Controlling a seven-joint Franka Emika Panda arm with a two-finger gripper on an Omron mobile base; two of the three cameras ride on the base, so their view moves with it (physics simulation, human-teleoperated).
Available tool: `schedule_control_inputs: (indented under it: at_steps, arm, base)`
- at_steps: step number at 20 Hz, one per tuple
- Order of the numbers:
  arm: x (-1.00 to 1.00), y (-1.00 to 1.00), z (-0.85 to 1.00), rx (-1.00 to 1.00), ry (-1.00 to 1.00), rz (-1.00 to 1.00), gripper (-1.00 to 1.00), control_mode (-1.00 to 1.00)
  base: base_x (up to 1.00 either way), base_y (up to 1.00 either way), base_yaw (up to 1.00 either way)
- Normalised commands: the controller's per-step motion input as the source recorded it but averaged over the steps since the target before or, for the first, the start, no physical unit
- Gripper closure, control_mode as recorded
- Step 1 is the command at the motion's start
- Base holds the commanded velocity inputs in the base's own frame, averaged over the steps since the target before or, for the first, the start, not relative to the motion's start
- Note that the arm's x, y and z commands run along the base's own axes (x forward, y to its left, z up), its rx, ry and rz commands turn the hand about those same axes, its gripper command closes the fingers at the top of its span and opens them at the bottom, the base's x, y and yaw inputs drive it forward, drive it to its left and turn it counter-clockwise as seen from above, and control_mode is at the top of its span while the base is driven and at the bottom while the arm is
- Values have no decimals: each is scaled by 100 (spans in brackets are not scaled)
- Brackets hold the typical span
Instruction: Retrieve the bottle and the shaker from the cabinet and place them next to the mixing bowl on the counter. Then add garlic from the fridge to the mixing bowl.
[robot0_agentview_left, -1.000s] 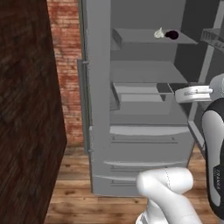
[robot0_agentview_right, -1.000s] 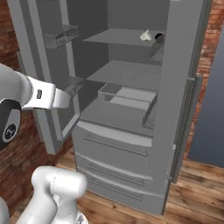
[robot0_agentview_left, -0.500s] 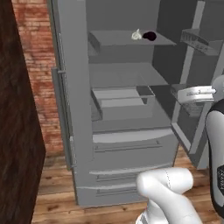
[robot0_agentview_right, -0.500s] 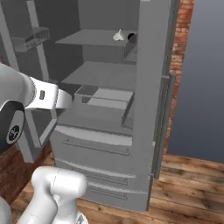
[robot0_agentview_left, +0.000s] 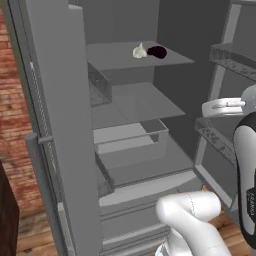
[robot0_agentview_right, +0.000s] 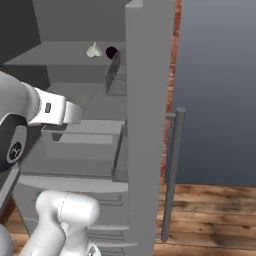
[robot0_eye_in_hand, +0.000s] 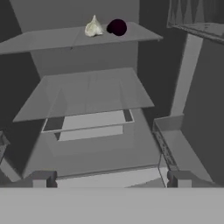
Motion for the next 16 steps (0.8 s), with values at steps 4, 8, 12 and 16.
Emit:
schedule_control_inputs:
  at_steps: [4,8,12,16]
  arm:
    - [0,0,0,0,0,0,-100,100]
    - [0,0,0,0,0,0,-100,100]
    - [0,0,0,0,0,0,-100,100]
    - [0,0,0,0,0,0,-100,100]
  base:
    - [26,51,-8]
    - [52,42,0]
    - [88,0,1]
    - [100,0,1]
